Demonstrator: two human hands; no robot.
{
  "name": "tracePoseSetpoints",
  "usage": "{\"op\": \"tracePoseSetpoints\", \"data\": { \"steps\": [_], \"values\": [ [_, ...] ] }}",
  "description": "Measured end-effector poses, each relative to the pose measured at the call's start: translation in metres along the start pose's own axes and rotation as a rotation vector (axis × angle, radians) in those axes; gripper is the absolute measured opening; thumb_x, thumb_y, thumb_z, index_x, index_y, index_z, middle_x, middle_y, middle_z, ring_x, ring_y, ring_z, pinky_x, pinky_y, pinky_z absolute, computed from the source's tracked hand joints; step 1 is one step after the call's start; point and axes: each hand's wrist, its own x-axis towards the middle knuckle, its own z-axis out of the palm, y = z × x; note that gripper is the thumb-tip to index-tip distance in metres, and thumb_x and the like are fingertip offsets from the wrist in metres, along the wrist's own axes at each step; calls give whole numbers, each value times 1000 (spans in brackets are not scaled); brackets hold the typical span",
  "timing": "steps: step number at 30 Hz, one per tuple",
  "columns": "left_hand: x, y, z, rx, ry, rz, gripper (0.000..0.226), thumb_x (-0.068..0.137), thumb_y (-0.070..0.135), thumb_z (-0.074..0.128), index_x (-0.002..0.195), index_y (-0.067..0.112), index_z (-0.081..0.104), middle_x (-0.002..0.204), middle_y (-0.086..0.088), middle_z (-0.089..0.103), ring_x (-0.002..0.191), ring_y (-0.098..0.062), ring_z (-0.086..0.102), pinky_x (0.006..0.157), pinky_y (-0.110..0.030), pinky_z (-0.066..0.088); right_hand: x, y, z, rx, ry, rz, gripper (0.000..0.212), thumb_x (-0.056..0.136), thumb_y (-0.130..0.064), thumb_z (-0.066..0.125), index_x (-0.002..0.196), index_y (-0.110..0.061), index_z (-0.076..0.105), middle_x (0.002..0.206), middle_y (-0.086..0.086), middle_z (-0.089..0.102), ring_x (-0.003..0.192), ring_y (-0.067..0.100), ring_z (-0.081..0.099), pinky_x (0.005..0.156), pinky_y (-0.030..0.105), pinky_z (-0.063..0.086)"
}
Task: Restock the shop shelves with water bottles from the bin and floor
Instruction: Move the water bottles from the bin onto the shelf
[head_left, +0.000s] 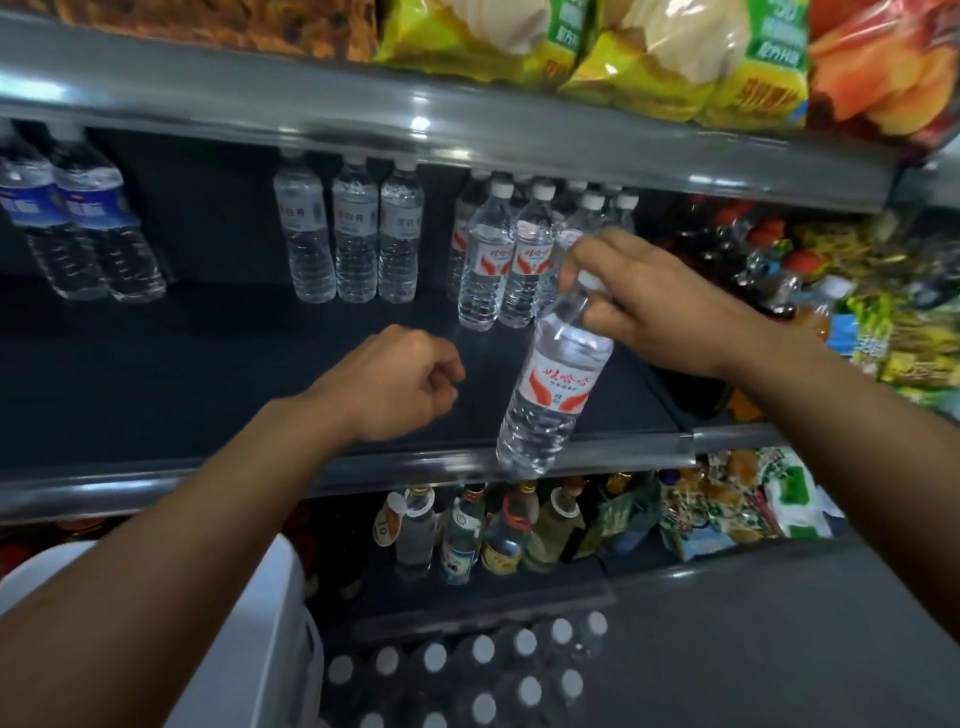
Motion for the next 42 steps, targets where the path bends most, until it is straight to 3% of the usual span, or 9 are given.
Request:
{"op": "tracePoseSetpoints", "data": {
  "steps": [4, 8, 11, 18, 31, 42],
  "values": [
    [17, -7, -5, 54, 8, -26, 20, 87, 18, 64, 107, 19, 69, 92, 5, 69, 85, -12, 63, 76, -22, 45, 29, 23, 3, -78, 37, -30, 24, 85, -14, 57, 109, -13, 50, 104, 10, 48, 98, 26, 46, 84, 37, 41],
    [30, -15, -6, 84, 19, -50, 20, 87, 17, 64, 107, 18, 69, 95, 3, 69, 89, -13, 64, 81, -24, 49, 59, 47, 19, -108, 10, -16, 26, 84, -15, 55, 110, -13, 50, 107, 11, 47, 102, 27, 44, 82, 33, 36],
    [34, -24, -1, 91, 19, -68, 20, 87, 17, 64, 106, 18, 69, 96, 3, 71, 89, -13, 65, 82, -23, 48, 80, 61, 35, -132, -40, -18, 27, 84, -15, 54, 111, -12, 50, 114, 12, 47, 109, 29, 43, 91, 39, 39],
    [34, -44, 17, 107, -38, -162, 19, 86, 18, 64, 104, 22, 69, 88, 9, 67, 91, -14, 65, 89, -32, 52, 123, 86, 55, -196, -121, -32, 27, 87, -16, 52, 113, -8, 50, 120, 20, 48, 113, 33, 45, 93, 40, 39],
    [50, -52, 33, 115, -54, -189, 21, 87, 19, 62, 106, 24, 69, 82, 17, 61, 91, -10, 63, 87, -25, 50, 168, 107, 67, -189, -103, -32, 28, 90, -15, 49, 117, -12, 52, 128, 18, 44, 120, 35, 43, 97, 38, 39],
    [49, -60, 33, 92, -57, -201, 21, 86, 21, 62, 105, 26, 69, 85, 16, 62, 92, -10, 64, 89, -30, 51, 174, 114, 69, -234, -62, -35, 29, 94, -16, 49, 122, -14, 54, 135, 16, 43, 125, 35, 40, 99, 40, 35]
  ]
}}
